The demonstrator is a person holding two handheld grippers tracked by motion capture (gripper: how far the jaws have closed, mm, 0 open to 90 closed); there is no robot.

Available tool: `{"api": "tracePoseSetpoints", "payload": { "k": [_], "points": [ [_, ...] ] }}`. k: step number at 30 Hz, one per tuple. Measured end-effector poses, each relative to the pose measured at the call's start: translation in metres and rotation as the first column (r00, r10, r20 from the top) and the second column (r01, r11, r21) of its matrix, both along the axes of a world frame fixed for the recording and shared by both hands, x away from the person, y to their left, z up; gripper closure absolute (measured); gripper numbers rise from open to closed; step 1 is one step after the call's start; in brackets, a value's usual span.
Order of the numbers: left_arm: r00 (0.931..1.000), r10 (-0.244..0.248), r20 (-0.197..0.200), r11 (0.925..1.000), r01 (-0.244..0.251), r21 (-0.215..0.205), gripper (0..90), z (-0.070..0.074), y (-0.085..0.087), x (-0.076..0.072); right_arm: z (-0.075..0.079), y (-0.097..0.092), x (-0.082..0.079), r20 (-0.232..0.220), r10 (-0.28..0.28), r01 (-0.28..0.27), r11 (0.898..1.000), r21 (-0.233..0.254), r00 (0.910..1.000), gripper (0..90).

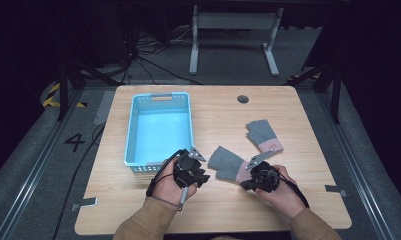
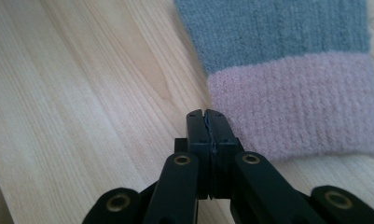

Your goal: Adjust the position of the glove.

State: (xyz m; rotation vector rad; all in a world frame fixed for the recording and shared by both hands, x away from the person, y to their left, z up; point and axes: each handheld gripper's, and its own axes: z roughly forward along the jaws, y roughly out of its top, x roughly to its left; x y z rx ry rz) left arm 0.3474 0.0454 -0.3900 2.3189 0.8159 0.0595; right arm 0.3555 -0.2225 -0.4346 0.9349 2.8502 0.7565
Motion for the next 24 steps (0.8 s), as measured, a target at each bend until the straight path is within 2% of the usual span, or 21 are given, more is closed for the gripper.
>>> {"api": "tracePoseSetpoints", "payload": {
  "k": [14, 19, 23, 24],
  "points": [
    [0.9998, 0.017, -0.004, 0.9998, -0.017, 0.004, 73.1, 0.000, 0.005, -0.001, 0.001, -0.010, 0.010, 0.006, -0.040, 0.040, 0.999, -0.009, 0.9992, 90.0],
    [0.9996, 0.028, -0.009, 0.9996, -0.028, 0.008, 72.0, -0.001, 0.009, -0.002, 0.013, 0.005, 0.010, 0.028, -0.004, 0.002, 0.998, 0.056, 0.9996, 90.0],
    [0.9992, 0.040, -0.009, 0.9992, -0.039, 0.010, 71.7, -0.002, 0.012, -0.004, 0.017, 0.016, 0.015, 0.040, 0.007, -0.011, 0.996, 0.084, 0.9992, 90.0],
    [0.9990, 0.043, -0.014, 0.9991, -0.042, 0.008, 71.5, -0.002, 0.015, -0.006, 0.018, 0.024, 0.020, 0.032, 0.021, -0.024, 0.995, 0.093, 0.9993, 90.0]
  ]
}}
